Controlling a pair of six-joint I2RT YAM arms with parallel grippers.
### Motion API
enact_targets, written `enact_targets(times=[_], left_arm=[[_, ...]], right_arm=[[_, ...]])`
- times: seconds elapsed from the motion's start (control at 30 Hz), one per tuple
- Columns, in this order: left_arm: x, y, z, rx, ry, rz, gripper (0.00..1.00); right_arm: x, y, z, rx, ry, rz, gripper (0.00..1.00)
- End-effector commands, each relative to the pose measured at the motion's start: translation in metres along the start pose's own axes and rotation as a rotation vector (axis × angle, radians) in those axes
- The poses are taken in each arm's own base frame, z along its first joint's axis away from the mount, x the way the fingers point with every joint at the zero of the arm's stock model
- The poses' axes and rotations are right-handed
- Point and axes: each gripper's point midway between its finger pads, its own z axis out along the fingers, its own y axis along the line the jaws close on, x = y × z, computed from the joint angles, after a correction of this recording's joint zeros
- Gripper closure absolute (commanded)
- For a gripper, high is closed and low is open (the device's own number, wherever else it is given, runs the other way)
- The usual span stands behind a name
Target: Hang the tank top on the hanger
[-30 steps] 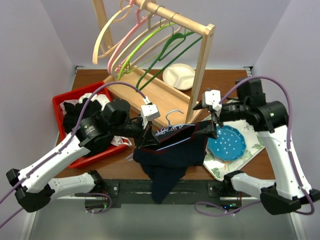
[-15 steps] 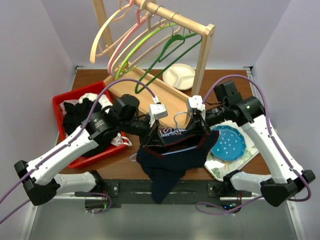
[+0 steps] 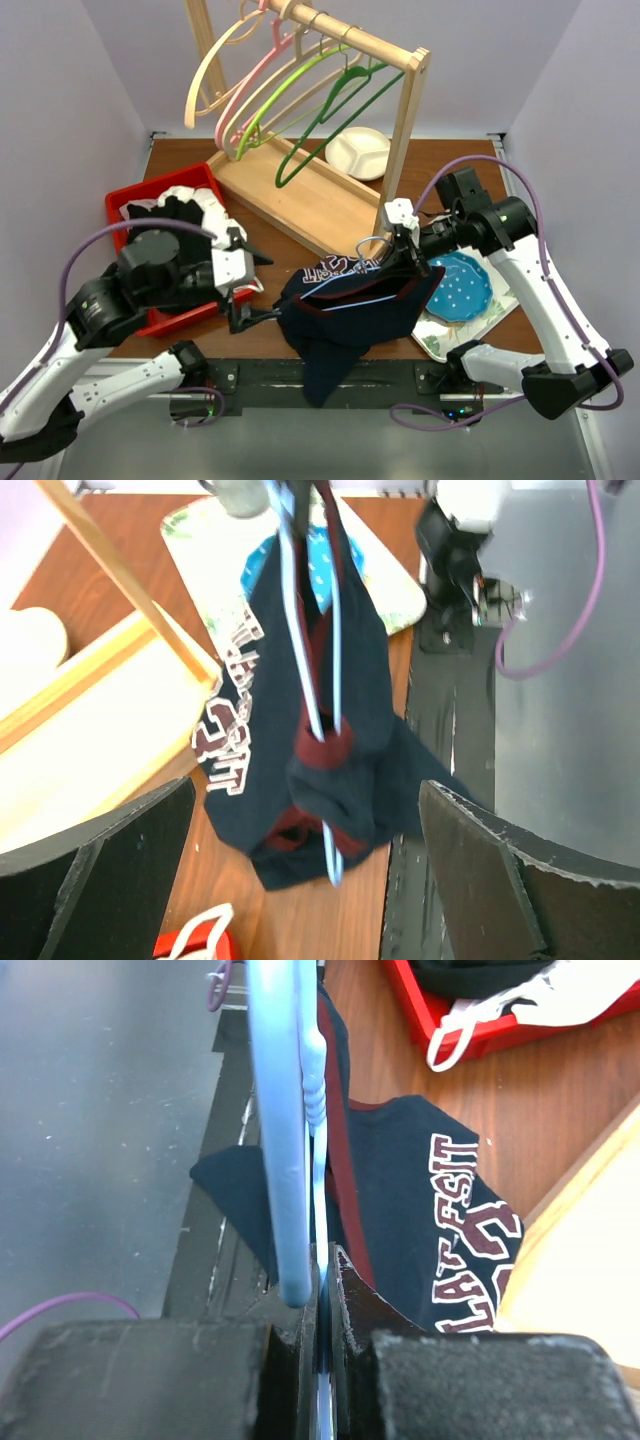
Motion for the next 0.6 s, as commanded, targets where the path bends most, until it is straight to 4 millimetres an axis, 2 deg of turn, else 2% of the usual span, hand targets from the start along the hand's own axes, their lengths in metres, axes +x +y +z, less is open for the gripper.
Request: enact_targets(times=[0.0,0.03,0.2,0.27,0.4,0.5,0.57], left_arm=[[0.041,-0.006,0.012,0.064,0.063,0.085,0.0],[0.053,-0.007,0.018,0.071,0.082,0.076,0.01],[0.07,-0.007,0.039,0.136,0.13,0.078,0.06],[0.072,0.001,0.045,0.108,0.131,0.088,0.08],[0.071,0.005,0.056,0.112,0.121,0.087,0.12],[0.074,-0.001,0.063,0.16,0.115,0.082,0.23],[0.078,-0.005,0.067,0.191,0.124,0.057,0.38]], right_arm=[[-0.006,0.005,-0.004,-0.01,-0.043,-0.02,1.0],[-0.006,0.004,-0.004,-0.009,-0.045,-0.019,1.0],[-0.007,0.003,-0.005,-0.009,-0.055,-0.014,1.0],[-0.007,0.004,-0.005,-0.01,-0.055,-0.013,1.0],[-0.005,0.004,-0.005,-0.007,-0.057,-0.011,1.0],[-0.005,0.003,-0.005,-0.005,-0.061,-0.011,1.0],[-0.007,0.002,-0.005,-0.007,-0.068,-0.012,1.0]])
